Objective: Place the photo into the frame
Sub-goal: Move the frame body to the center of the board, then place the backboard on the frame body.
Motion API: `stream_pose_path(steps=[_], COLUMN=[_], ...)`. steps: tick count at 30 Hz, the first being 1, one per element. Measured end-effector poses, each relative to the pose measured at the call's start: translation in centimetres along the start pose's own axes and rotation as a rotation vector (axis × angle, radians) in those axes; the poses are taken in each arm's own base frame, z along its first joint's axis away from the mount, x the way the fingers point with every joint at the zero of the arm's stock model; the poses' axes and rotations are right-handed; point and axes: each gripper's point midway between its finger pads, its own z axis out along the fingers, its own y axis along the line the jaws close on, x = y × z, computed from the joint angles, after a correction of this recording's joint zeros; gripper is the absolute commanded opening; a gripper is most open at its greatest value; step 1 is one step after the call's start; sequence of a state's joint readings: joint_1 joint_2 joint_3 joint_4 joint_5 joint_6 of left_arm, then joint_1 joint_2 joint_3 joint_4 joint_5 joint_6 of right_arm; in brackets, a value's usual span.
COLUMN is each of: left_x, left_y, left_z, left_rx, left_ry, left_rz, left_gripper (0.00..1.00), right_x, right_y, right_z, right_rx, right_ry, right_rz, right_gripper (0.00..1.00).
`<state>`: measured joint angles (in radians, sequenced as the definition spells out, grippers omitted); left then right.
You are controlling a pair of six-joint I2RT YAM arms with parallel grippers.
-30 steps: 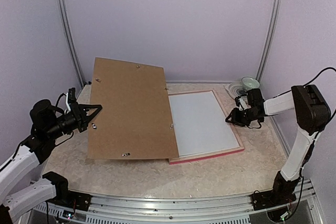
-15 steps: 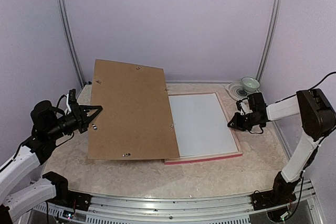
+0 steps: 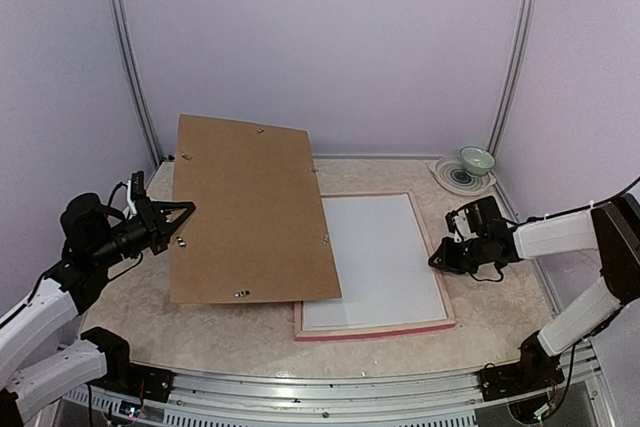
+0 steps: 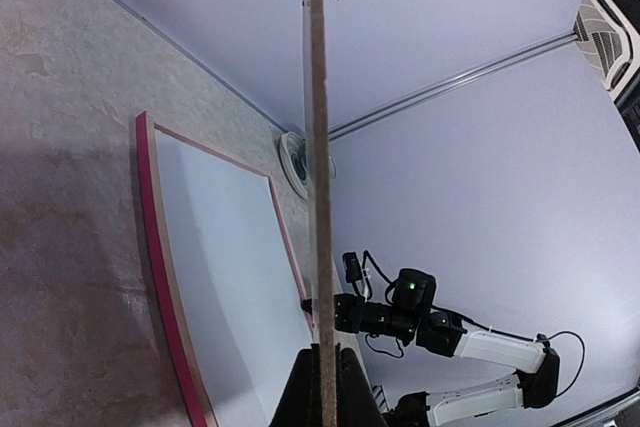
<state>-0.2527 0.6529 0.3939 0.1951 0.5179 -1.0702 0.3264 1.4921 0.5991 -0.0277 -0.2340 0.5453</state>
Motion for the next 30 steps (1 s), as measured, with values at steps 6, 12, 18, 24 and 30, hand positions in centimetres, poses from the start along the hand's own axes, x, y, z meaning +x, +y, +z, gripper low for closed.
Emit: stream_pose_path(steps=[6,12,18,24,30], left_x=[0.0,0.4,0.9,3.4,6.9], left_y=[0.2,0.7,0.7,1.2,0.4], left_z=[0.0,0.1,0.1,0.7,2.3], left_rx=[0.005,-0.002,0.018,0.055,0.099], left_ry=[-0.005,0.001,0.008,0.063,0.15], left_rz=[-0.001,-0.008,-0.003,-0.033,-0.044], left_gripper=[0.0,0.0,0.0,0.0,0.0], right_x=[2.7,1.8,-1.6,-6.0,-7.3], right_y=[0.7,1.6,3.0,6.3,8.3], right_z=[-1.2,-2.7,-6.5,-11.4,-12.9], right_rx=[-0.001,-0.027,-0.019,-0.08,-0.129], right_ry=[0.0,-0.053,-0.178,-0.328,-0.343], right_rz=[0.045,0.079,0.037,-0.057,-0.118], right_gripper=[0.24,0.67,0.82,0.81,0.81])
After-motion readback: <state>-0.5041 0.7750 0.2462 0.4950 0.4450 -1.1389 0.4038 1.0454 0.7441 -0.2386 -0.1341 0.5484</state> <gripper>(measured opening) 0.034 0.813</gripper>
